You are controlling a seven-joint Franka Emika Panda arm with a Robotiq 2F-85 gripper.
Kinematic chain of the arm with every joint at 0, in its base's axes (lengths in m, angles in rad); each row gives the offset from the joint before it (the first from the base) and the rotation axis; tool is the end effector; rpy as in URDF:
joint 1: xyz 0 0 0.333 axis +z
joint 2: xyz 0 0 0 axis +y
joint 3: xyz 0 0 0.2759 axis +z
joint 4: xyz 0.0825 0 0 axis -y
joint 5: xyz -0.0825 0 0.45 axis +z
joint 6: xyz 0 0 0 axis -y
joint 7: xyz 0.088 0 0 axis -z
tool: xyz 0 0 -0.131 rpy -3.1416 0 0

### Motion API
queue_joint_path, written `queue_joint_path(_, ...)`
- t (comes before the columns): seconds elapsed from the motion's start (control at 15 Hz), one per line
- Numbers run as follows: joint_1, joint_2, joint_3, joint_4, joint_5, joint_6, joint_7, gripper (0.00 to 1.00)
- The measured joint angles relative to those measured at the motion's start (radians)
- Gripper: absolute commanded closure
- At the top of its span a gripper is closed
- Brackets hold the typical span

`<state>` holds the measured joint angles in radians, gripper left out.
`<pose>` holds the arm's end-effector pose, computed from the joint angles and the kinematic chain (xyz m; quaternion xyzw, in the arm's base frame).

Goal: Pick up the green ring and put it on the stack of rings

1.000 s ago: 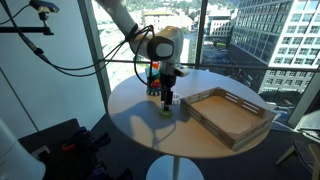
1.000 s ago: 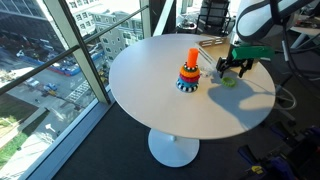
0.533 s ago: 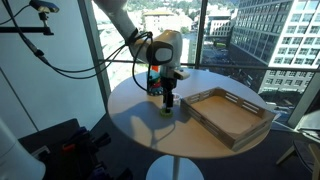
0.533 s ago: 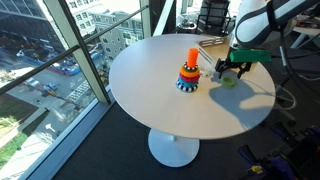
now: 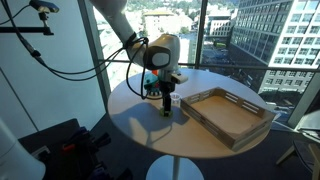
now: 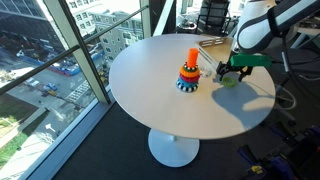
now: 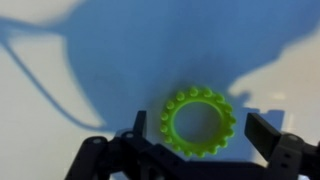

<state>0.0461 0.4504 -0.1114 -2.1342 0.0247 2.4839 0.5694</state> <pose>0.5758 -0.0438 0.0696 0.9470 -0.3171 -0.0429 0.0290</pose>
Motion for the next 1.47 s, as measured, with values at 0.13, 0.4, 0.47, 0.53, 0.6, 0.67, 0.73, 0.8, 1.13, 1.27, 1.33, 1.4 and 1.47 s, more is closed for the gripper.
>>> queue_joint_path(0.13,0.000,0.000,-0.002,-0.011,0.005,0.012,0.001,0.00)
queue_joint_path(0.4,0.000,0.001,-0.003,-0.029,0.028,0.054,0.001,0.01)
queue_joint_path(0.47,0.000,0.001,-0.003,-0.034,0.037,0.069,0.001,0.25)
queue_joint_path(0.53,0.000,0.002,-0.003,-0.039,0.046,0.082,0.001,0.26)
queue_joint_path(0.6,0.000,0.003,-0.003,-0.043,0.056,0.090,0.001,0.30)
queue_joint_path(0.67,0.000,0.004,-0.003,-0.045,0.067,0.096,0.001,0.40)
queue_joint_path(0.73,0.000,0.004,-0.002,-0.046,0.079,0.104,0.001,0.47)
queue_joint_path(0.8,0.000,0.002,-0.002,-0.046,0.087,0.108,0.001,0.51)
queue_joint_path(1.13,0.001,-0.010,-0.002,-0.047,0.101,0.114,0.001,0.51)
queue_joint_path(1.27,0.008,-0.035,-0.002,-0.047,0.101,0.099,0.001,0.51)
queue_joint_path(1.33,0.013,-0.054,-0.002,-0.047,0.099,0.080,0.001,0.51)
queue_joint_path(1.4,0.018,-0.075,-0.002,-0.047,0.097,0.055,0.001,0.51)
queue_joint_path(1.47,0.024,-0.098,-0.002,-0.045,0.090,0.028,0.001,0.51)
